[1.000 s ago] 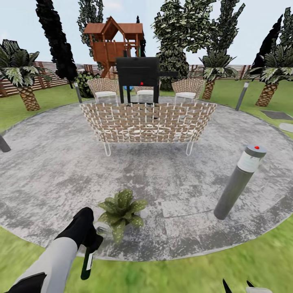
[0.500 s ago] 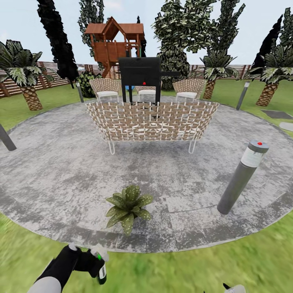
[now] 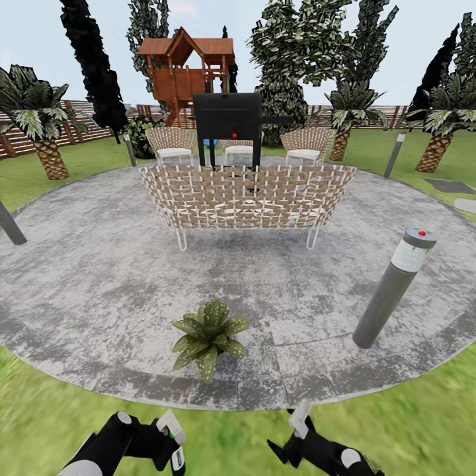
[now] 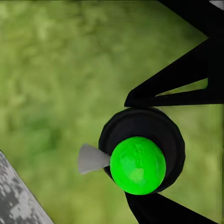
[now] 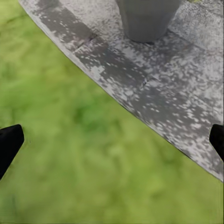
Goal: Pick up the pesticide atomizer in the garden and spray insectifuge to fully cover both potted plants in the garden.
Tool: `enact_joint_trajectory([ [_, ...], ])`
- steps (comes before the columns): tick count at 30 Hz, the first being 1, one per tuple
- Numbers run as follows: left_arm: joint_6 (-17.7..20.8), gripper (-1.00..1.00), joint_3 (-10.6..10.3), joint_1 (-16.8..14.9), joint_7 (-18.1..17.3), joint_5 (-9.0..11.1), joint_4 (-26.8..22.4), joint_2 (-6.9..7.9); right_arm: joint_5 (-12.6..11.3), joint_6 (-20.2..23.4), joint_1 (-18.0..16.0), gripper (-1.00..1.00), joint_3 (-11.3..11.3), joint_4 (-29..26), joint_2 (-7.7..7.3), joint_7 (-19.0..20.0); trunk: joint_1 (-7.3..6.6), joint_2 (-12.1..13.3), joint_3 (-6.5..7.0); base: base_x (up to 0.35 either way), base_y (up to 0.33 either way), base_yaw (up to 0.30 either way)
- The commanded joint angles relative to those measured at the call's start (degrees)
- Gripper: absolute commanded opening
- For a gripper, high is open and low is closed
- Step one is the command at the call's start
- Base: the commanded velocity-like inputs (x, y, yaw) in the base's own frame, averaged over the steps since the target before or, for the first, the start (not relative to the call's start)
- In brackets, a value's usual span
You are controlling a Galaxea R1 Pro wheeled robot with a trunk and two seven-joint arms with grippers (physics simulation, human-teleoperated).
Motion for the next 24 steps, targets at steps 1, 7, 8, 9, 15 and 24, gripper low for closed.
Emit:
enact_joint_trajectory([
  [1, 0.47, -1.00, 0.29, -0.20, -0.46, -0.35, -0.11, 0.04, 0.45, -0.14, -0.15, 1.00, 0.87, -0.12, 0.55, 0.31, -0.01, -0.02, -0.05, 0.000, 0.000, 0.000],
  [7, 5.06, -1.00, -5.04, -0.69, -0.88, -2.55, -0.10, 0.37, 0.45, 0.77, -2.11, 1.00, 6.64, 0.24, 2.31, 0.64, -0.01, -0.02, -0.05, 0.000, 0.000, 0.000],
  [8, 5.45, -1.00, -6.66, -0.70, -0.90, -3.13, -0.10, 0.22, 0.45, 0.85, -2.25, 1.00, 8.37, 0.23, 2.48, 1.30, -0.01, -0.02, -0.05, 0.000, 0.000, 0.000],
  [9, 5.62, -1.00, -7.63, -0.70, -0.94, -3.34, -0.10, 0.13, 0.45, 0.93, -2.35, 1.00, 9.62, 0.17, 2.64, 1.91, -0.01, -0.02, -0.05, 0.000, 0.000, 0.000],
  [15, 6.82, -1.00, -11.12, -0.89, -5.45, -3.78, -0.09, -1.21, 0.45, 3.36, -4.81, 1.00, 13.75, 0.00, 3.65, 6.20, -0.01, -0.02, -0.05, 0.000, 0.000, 0.000],
  [24, 7.61, -1.00, -14.41, -2.31, -7.76, -3.83, -0.19, -2.68, 0.62, 3.50, -6.32, -1.00, 13.88, -0.26, 3.81, 13.31, -0.01, -0.02, -0.05, 0.000, 0.000, 0.000],
])
